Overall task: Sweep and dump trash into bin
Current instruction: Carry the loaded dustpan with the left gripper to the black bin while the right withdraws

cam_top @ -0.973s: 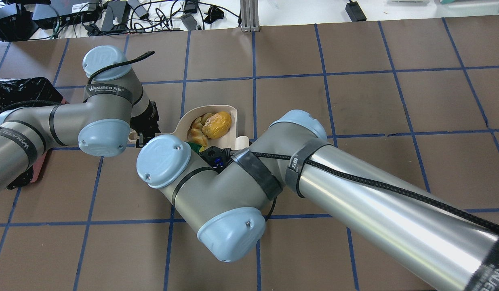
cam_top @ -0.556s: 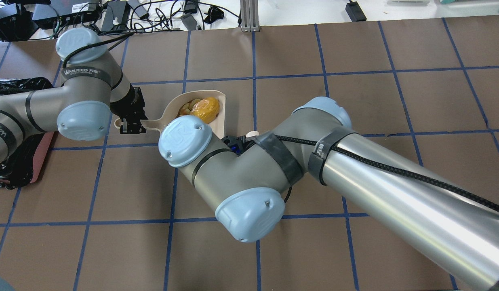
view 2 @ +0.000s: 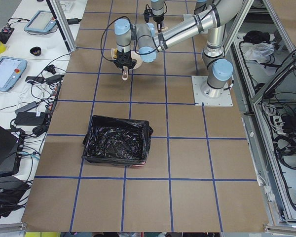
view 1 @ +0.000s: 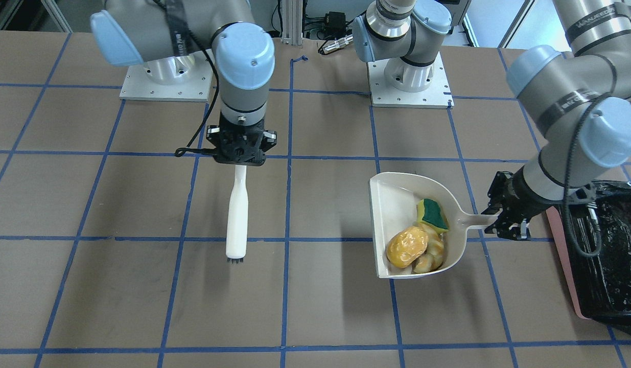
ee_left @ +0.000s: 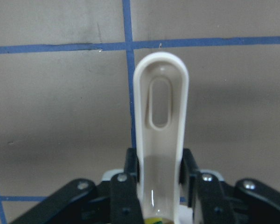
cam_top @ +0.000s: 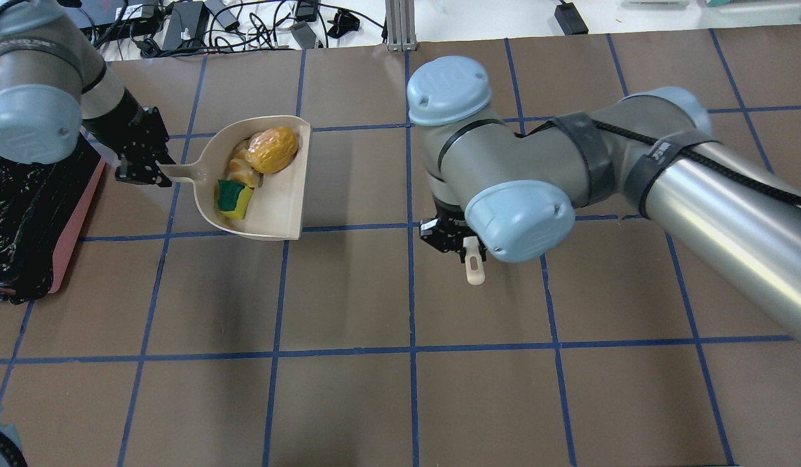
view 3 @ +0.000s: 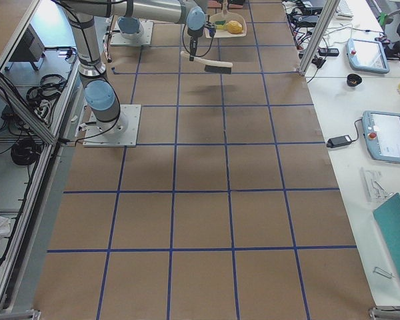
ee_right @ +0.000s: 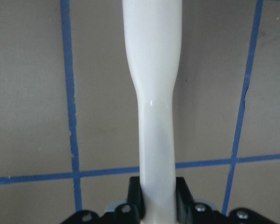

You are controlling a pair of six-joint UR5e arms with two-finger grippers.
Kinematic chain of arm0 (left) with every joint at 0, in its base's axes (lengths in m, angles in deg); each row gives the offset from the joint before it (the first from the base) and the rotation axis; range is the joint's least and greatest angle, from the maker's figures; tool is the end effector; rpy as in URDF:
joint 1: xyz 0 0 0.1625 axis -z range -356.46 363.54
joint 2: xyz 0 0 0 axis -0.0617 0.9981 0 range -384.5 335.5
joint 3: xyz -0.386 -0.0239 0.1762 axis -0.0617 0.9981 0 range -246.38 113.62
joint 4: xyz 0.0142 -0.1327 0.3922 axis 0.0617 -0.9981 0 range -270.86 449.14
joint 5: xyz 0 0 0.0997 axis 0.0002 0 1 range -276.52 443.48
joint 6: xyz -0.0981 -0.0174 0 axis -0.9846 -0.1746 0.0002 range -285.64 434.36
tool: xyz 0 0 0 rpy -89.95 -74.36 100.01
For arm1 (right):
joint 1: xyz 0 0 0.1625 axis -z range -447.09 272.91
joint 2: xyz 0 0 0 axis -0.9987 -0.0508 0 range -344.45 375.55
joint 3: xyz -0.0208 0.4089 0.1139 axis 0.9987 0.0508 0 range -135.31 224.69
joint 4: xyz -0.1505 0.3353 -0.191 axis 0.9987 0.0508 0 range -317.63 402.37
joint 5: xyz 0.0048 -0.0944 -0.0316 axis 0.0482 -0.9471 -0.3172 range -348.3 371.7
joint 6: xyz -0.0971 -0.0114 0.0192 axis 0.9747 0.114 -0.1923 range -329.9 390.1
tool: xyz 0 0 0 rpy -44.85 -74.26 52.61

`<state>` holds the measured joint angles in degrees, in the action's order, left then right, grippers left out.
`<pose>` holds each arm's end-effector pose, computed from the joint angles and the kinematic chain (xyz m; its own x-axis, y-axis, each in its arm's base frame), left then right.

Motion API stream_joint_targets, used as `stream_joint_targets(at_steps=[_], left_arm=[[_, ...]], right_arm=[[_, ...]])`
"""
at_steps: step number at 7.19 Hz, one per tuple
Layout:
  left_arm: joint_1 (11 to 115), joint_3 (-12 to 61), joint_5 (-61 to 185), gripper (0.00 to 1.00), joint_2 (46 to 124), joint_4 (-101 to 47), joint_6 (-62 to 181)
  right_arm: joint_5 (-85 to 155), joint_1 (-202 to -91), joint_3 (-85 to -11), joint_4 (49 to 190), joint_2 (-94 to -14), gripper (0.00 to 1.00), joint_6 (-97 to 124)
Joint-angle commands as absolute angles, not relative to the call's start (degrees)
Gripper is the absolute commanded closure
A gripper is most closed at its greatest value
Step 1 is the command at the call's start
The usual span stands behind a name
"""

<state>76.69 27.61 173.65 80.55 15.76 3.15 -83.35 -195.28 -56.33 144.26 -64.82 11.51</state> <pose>0.0397 -0.5903 0.3413 -0.0342 -0.9986 -0.0408 -0.9994 0.0338 0.0107 0.2810 -0.4566 0.3299 -0.9914 -0.0075 0.1310 0.0079 0.9931 0.1166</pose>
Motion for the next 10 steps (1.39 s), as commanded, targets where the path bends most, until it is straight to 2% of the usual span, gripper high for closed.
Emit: stream_joint_targets(at_steps=[1, 4, 6, 10], left_arm=[[71.1, 23.1, 173.9, 1.00, 81.8, 10.5, 12.3], [65.0, 12.2, 176.9, 1.00, 86.1, 2.8, 19.4], [60.7, 7.7, 179.4, 1.00, 88.9, 2.3, 26.2], [53.3, -4.6, 181.1, 1.00, 95.5, 2.4, 35.3]], right_arm=[[-83.2, -184.9, -56.2, 145.5, -65.5, 0.97, 20.7], [-83.6, -167.7, -56.1, 145.7, -66.4, 0.94, 33.6], [-83.8, -165.7, -56.1, 151.5, -66.1, 0.94, 37.4], [-83.9, -161.0, -55.6, 161.7, -58.2, 0.95, 49.0]])
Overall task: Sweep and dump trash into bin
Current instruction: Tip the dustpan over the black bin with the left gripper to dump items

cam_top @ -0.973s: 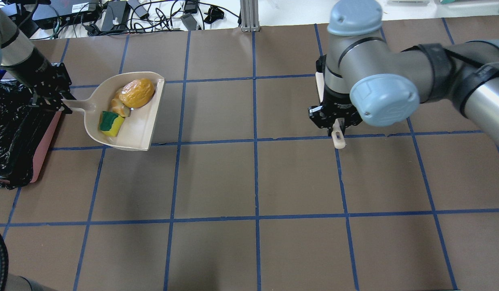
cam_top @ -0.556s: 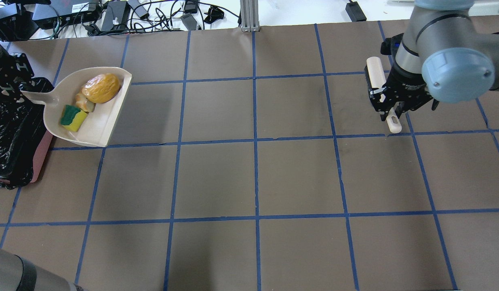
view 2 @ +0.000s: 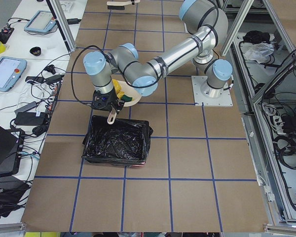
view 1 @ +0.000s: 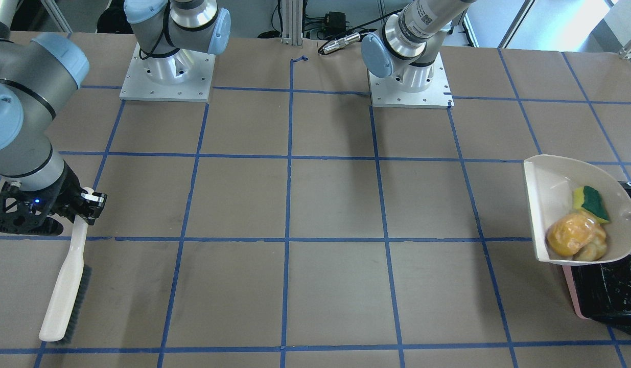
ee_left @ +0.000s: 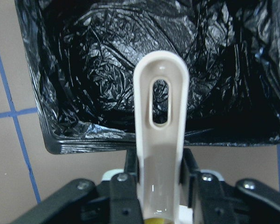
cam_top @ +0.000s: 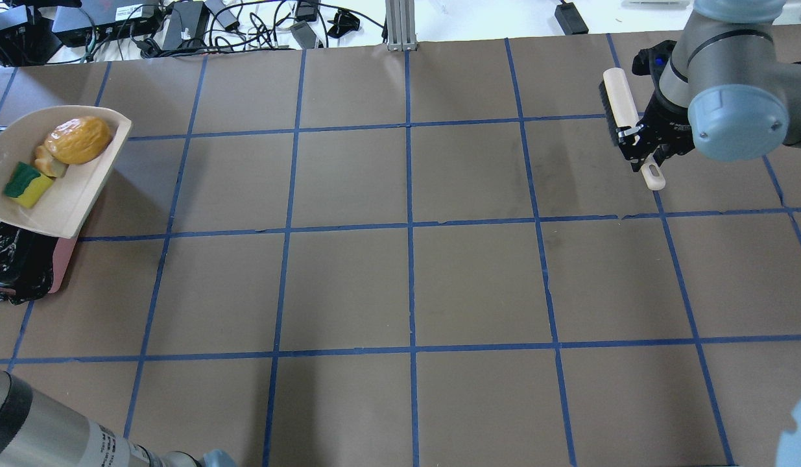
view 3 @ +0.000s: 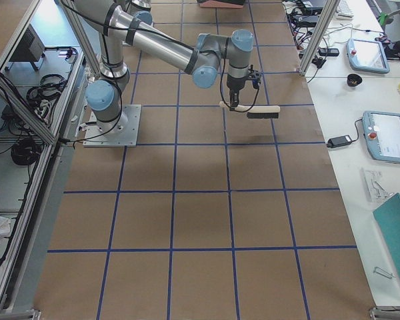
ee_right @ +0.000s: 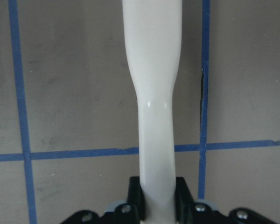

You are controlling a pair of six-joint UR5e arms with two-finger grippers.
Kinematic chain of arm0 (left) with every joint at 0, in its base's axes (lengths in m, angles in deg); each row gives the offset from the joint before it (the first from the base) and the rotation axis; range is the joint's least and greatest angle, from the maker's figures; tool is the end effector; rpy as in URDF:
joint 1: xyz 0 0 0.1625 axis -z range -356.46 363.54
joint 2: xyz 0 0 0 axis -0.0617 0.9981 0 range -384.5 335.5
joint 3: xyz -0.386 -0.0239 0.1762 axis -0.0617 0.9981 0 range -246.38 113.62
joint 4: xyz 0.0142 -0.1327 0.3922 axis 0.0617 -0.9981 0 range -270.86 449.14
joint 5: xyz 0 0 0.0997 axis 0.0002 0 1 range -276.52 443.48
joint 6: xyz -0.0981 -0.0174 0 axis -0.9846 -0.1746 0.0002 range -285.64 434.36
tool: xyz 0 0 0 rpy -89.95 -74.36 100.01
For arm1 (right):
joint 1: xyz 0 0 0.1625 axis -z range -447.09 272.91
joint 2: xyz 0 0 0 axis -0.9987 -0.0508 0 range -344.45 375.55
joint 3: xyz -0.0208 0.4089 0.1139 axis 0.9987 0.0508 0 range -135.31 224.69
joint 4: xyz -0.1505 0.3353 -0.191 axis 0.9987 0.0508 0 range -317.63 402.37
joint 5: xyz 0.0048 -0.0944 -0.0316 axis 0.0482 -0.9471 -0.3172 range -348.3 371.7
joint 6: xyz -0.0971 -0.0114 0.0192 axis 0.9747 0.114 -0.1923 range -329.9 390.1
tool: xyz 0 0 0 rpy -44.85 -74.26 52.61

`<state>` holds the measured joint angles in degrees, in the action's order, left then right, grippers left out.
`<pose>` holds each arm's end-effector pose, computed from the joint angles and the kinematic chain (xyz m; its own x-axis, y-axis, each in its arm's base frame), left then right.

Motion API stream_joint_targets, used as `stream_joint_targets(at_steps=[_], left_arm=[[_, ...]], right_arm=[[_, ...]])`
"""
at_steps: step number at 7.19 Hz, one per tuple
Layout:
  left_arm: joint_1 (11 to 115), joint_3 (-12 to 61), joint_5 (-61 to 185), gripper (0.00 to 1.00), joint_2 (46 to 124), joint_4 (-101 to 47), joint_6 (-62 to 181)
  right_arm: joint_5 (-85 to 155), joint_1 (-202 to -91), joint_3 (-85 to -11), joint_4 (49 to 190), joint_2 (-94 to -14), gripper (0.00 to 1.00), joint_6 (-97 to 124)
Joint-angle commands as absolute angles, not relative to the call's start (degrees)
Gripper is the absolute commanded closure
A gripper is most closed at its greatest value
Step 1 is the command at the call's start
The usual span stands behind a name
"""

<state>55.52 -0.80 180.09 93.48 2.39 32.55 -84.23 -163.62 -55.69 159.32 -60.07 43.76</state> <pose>0.3289 -0.6187 0.4140 -0.1730 -0.9809 -0.0893 -0.9810 0.1797 -0.0728 -0.0121 -0.5782 0.3146 -0.9940 -0.0006 0.1094 -0.0020 0.9999 -0.0127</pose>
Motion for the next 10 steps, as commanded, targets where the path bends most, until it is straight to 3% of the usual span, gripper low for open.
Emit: stream_joint_targets(at_steps=[1, 3, 10], left_arm=[[51.7, -7.0, 181.1, 1.00, 97.3, 2.7, 37.4], [49.1, -11.3, 182.9, 1.00, 100.6, 4.8, 40.7], [43.1, -12.7, 191.4, 1.00, 106.5, 21.8, 45.2]], right_arm=[[-83.8, -158.2, -55.7, 164.7, -55.8, 0.95, 52.9], [-83.6, -157.8, -56.3, 165.0, -55.2, 0.95, 53.0], [-83.3, -157.8, -60.8, 164.7, -55.3, 0.95, 47.8]])
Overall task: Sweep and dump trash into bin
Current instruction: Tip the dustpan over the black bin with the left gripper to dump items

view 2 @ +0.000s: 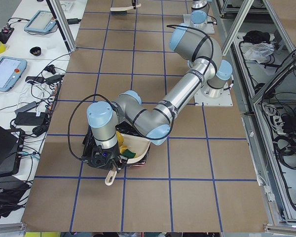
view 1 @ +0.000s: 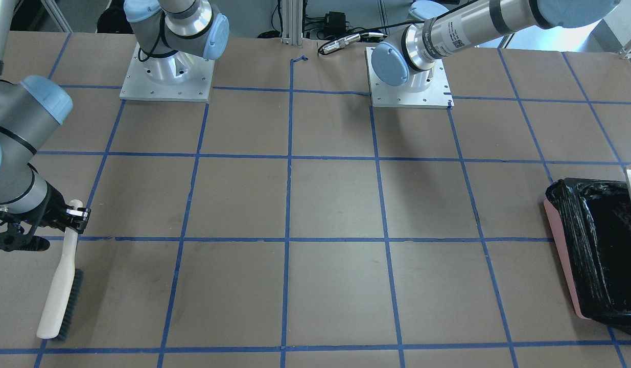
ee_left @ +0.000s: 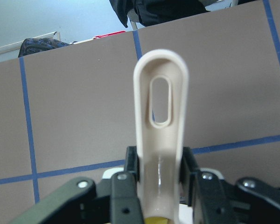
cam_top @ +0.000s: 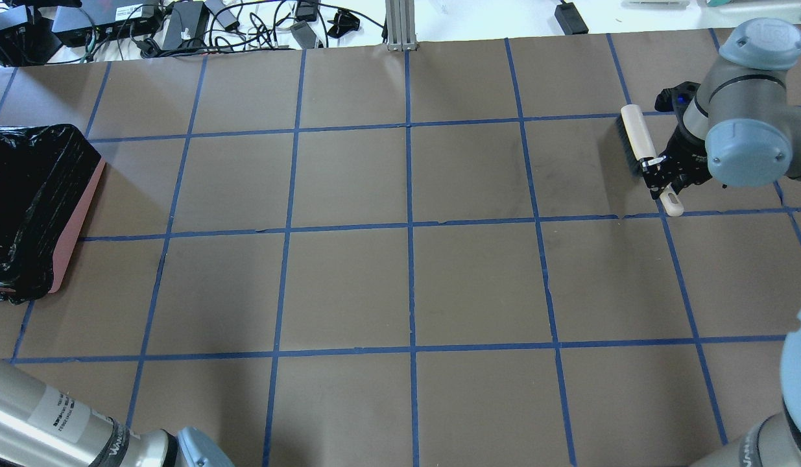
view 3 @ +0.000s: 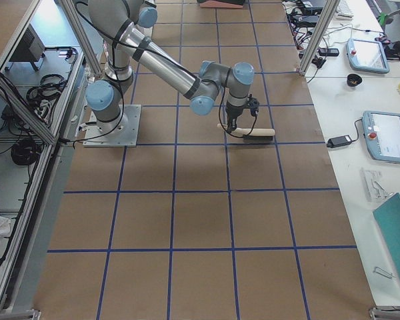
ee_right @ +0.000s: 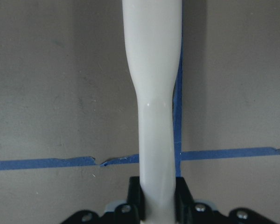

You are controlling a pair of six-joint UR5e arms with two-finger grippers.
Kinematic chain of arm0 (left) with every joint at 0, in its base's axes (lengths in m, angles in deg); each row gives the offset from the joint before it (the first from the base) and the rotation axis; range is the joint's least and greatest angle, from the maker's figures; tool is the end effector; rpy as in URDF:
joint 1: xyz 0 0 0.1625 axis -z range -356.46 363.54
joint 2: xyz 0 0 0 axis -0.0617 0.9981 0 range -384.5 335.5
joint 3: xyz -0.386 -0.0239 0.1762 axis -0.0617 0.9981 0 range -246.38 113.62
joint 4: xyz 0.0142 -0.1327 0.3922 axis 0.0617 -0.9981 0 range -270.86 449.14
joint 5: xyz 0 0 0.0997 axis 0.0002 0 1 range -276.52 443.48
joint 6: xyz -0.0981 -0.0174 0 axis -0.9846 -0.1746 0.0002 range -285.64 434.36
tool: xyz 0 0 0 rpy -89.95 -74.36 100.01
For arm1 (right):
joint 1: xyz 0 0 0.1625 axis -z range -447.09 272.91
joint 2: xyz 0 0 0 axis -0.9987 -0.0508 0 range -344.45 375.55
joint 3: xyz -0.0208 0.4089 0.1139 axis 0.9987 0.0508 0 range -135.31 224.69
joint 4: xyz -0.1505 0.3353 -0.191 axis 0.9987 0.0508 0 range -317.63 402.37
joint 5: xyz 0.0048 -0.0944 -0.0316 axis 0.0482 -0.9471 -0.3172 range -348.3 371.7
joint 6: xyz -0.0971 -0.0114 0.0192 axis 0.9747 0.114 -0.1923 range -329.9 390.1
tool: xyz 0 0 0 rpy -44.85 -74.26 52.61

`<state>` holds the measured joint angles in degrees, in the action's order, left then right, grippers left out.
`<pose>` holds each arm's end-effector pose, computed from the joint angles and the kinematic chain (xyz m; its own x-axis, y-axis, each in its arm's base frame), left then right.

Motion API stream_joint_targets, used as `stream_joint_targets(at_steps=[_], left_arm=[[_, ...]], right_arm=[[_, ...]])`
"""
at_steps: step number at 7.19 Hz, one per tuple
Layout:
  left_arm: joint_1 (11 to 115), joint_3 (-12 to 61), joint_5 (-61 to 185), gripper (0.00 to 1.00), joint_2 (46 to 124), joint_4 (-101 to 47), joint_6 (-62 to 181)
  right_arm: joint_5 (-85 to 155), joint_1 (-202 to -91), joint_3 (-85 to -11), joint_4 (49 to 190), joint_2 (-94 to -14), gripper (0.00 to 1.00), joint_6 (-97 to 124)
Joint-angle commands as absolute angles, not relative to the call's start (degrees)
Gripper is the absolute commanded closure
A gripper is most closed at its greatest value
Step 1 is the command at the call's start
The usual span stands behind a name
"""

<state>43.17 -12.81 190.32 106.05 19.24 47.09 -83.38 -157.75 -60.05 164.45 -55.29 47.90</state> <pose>0.5414 -0.5841 0.3931 -0.1489 -0.9814 -0.1213 -0.9096 0.1840 -0.3725 -0.0685 -0.5710 0.2428 -0.9969 0.0233 0.0746 0.0276 0.9980 0.0573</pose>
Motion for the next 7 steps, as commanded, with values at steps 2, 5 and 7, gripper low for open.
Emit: stream_joint_targets(at_steps=[2, 5, 7], left_arm=[[44.0, -11.5, 194.3, 1.00, 106.0, 25.6, 43.5], [48.8, -10.7, 200.4, 1.00, 105.5, 30.5, 42.2], [51.6, -10.1, 205.0, 1.00, 105.8, 32.3, 40.0]], right_arm=[[-83.3, -157.8, -60.9, 164.7, -55.3, 0.95, 47.9], [-83.1, -157.8, -60.8, 164.8, -55.2, 0.92, 48.2], [-82.7, -157.8, -60.8, 165.0, -55.2, 0.89, 48.2]])
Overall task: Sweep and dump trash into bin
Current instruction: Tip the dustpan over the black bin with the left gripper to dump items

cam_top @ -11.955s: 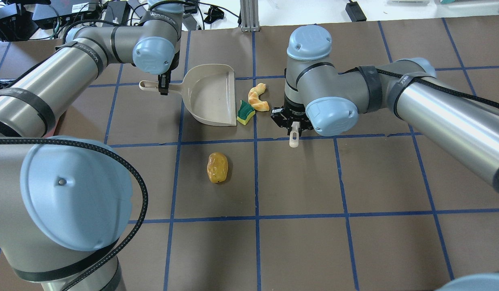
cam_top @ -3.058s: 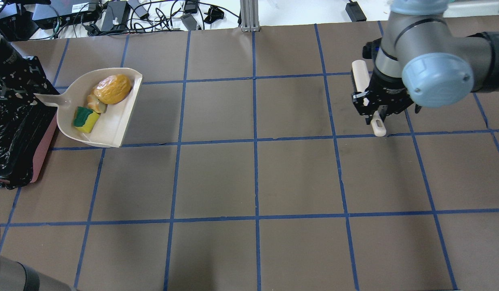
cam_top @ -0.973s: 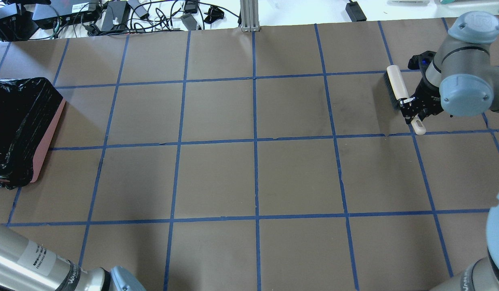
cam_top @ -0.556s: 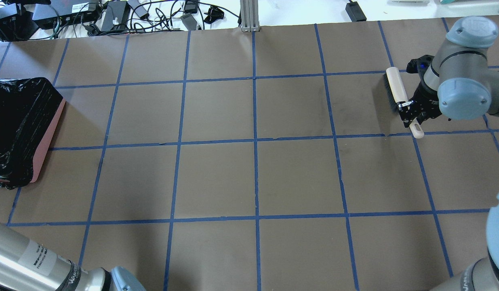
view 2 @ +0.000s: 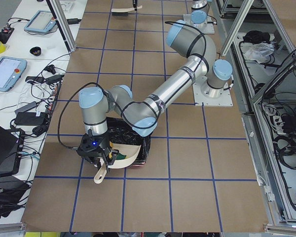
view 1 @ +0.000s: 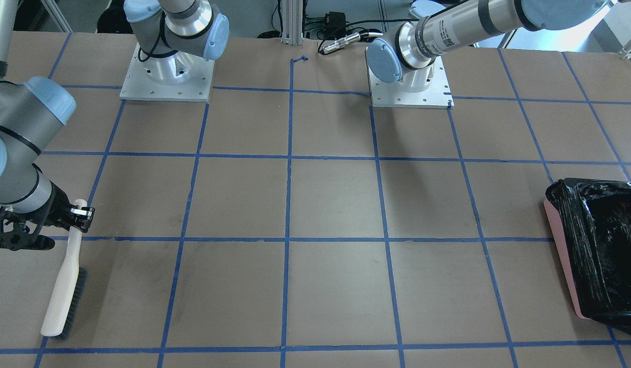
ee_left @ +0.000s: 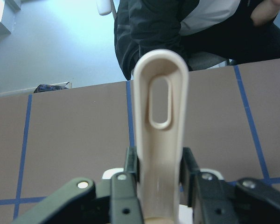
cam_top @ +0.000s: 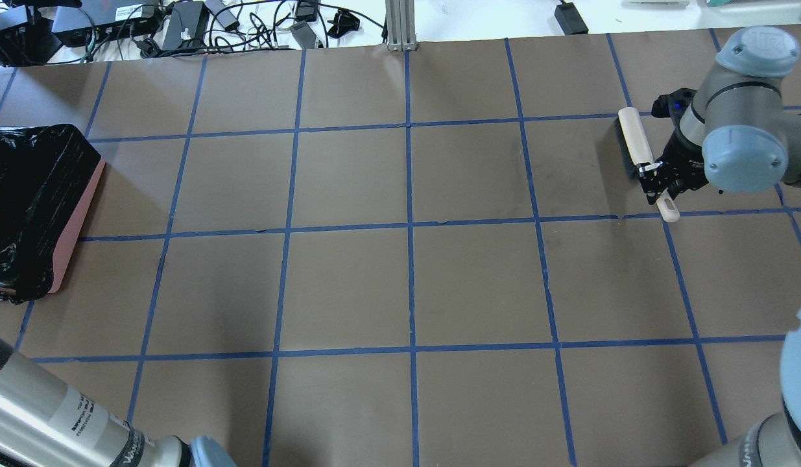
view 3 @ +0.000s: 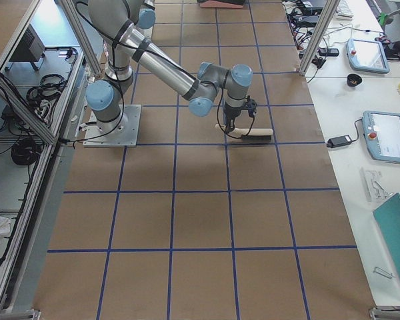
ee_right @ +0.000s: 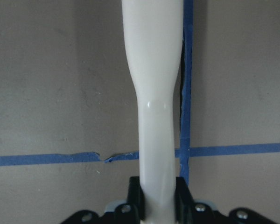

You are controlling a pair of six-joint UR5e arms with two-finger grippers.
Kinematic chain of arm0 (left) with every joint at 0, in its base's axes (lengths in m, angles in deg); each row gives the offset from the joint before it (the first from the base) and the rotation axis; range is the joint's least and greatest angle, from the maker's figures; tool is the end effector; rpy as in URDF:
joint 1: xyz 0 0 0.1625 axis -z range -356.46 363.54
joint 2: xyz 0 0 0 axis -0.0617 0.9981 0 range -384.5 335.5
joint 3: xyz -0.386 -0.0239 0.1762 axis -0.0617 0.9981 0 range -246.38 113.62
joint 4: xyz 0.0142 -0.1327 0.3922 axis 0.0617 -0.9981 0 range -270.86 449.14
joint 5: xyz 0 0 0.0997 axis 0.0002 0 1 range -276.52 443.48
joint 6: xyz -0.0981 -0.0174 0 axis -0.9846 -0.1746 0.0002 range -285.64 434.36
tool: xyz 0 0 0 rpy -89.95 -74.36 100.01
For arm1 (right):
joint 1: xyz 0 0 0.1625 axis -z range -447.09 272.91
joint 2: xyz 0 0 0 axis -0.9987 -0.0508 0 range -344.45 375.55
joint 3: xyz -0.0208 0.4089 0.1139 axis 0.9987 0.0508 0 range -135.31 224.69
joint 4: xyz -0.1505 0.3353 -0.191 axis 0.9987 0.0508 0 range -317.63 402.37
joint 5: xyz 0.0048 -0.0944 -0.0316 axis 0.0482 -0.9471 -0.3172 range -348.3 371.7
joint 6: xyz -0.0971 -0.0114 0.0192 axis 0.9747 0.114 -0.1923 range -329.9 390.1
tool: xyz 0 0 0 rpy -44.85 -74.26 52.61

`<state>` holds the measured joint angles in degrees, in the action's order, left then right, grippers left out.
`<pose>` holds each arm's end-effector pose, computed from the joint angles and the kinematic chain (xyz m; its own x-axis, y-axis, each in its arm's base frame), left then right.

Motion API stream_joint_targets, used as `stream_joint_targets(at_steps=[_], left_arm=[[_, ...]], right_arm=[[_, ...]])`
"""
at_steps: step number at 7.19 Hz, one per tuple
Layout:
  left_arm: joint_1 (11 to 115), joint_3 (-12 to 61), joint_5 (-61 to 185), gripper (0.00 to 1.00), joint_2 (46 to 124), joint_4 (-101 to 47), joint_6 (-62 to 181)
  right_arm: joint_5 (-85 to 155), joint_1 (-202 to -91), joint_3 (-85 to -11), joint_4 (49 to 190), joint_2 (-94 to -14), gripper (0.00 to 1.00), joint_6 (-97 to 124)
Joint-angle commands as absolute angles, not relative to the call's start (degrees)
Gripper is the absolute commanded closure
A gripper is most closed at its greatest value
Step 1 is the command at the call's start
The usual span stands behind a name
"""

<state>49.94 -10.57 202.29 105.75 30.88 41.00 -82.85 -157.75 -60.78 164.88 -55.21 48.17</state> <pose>0.4845 -0.6326 0.4101 -0.0680 -0.9899 -0.1243 -0.7887 0.1297 -0.6009 -0.0666 -0.5682 0.2373 -0.9978 0.0187 0.0635 0.0225 0.9979 0.0611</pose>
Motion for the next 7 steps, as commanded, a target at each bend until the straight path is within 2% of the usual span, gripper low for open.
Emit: stream_joint_targets(at_steps=[1, 3, 7], left_arm=[[52.2, -7.9, 208.1, 1.00, 105.2, 34.4, 40.0], [52.6, -4.1, 210.0, 1.00, 104.7, 42.5, 40.5], [53.5, -4.2, 210.3, 1.00, 102.9, 42.1, 41.7]], right_arm=[[-82.6, -157.8, -60.8, 165.0, -55.2, 0.87, 48.2], [-81.9, -157.8, -60.8, 165.1, -55.3, 0.81, 48.0], [-82.0, -157.8, -60.8, 165.8, -55.3, 0.71, 48.4]])
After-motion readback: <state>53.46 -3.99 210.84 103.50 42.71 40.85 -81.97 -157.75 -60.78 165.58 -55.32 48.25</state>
